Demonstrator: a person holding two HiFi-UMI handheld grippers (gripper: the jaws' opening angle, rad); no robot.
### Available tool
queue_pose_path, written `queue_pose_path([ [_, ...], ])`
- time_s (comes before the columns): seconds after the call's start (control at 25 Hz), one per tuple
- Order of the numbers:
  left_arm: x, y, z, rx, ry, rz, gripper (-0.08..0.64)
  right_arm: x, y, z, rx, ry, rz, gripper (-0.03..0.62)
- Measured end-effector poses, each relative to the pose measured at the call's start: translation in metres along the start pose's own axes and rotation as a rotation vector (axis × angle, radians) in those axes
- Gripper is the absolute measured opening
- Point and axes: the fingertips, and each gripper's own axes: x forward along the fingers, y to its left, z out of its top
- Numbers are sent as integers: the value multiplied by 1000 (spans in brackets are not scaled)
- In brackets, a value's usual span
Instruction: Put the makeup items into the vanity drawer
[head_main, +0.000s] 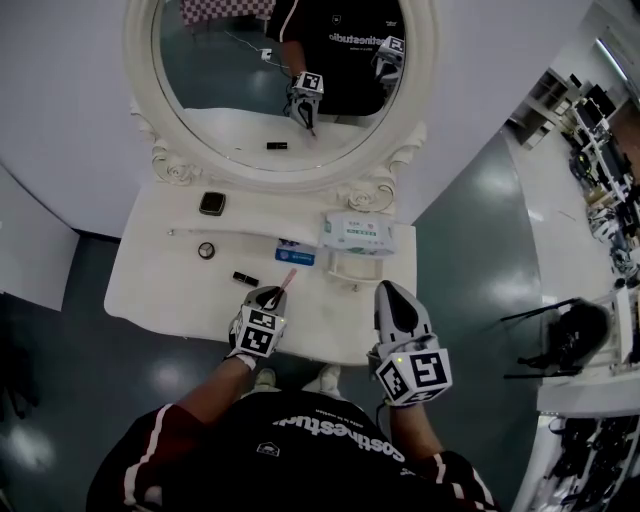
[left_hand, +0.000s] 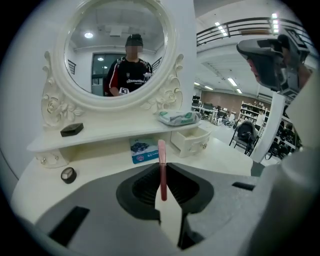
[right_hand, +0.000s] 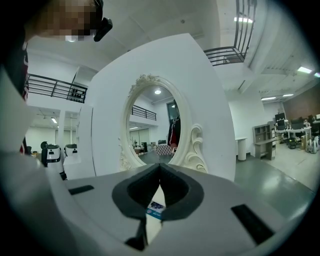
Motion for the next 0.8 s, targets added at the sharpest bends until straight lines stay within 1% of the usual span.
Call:
queue_pose_path([
  [0.12,-16,0,22,32,-69,-26,46,3,1,4,0,-15,-4,-2],
  [0.28,-35,3,52,113,-151,-49,46,6,3,9,-4,-26,-8,-2],
  [0.52,-62,6,98,175,-264,-77,46,11,0,14,0,-42,-14,-2],
  [0.6,-69,2,112,205,-295,-94,46,12,-2,15,0,-45,-17,-2],
  [0.72,-79,-12,131,284,-331,-124,46,13,-6,17,3,-49,-20,-2],
  [0.8,-84,-22,142,307,-354,-146,46,14,-8,18,3,-51,-22,-2],
])
